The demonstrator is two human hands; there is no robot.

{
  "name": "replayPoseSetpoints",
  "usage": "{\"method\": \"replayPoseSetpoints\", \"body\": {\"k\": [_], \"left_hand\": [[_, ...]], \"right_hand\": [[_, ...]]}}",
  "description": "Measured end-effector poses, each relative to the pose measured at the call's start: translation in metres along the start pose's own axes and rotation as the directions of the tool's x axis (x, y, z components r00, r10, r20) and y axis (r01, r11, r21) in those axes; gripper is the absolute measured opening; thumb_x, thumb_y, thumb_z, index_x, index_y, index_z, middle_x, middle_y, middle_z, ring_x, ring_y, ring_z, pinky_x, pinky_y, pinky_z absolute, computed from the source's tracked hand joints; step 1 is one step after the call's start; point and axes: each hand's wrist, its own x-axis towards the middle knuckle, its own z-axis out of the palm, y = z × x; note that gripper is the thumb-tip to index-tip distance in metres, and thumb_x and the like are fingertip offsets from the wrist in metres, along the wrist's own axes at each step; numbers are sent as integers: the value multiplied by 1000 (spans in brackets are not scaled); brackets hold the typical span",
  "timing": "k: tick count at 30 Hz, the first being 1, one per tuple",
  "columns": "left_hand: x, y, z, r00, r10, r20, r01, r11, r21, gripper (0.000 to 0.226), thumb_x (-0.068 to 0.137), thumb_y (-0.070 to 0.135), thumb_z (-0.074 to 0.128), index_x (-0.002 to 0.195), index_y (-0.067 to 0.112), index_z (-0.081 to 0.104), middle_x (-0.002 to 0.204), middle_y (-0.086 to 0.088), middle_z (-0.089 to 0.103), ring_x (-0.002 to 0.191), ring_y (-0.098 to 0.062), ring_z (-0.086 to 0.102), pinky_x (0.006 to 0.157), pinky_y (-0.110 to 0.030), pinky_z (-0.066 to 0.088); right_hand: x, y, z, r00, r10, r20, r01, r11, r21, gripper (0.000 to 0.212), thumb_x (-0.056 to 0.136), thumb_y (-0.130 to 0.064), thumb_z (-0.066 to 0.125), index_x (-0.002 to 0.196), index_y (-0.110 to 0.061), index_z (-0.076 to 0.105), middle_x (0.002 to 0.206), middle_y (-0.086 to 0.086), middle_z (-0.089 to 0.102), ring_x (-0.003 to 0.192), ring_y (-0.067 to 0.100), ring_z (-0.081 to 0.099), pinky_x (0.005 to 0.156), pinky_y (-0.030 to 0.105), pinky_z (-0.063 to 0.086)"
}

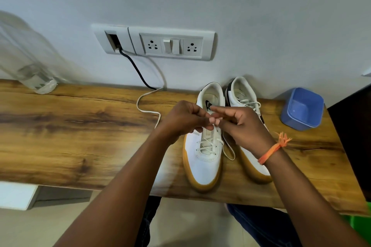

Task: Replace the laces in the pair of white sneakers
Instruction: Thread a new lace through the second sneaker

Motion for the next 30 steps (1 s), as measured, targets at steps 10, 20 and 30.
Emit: {"method": "replayPoseSetpoints", "body": {"k": [10, 20, 30], "left_hand": [[8, -19, -4, 951, -17, -307, 88, 972, 219, 11, 80, 15, 77, 71, 11, 75, 65, -3, 71, 58, -14, 61, 57, -28, 50], [4, -29, 24, 932, 39, -361, 144, 874, 465, 21, 69, 29, 82, 74, 9, 75, 68, -6, 71, 60, -19, 64, 49, -24, 44], [6, -31, 12, 931, -221, -290, 223, 974, -28, 19, 72, -11, 75, 63, 5, 68, 77, -25, 72, 68, -32, 70, 75, -50, 61]], "right_hand": [[5, 20, 28, 965, 29, -260, -67, 988, -140, 9, 79, -9, 76, 85, -17, 78, 81, -2, 74, 77, 10, 67, 74, 25, 52], [4, 27, 56, 976, -73, -206, 5, 949, -315, 25, 83, -6, 73, 105, -17, 73, 91, 1, 75, 86, 14, 69, 79, 29, 57], [7, 31, 68, 969, -13, -248, -72, 940, -333, 26, 81, -8, 72, 92, -27, 58, 82, -6, 68, 79, 15, 66, 68, 36, 56]]}}
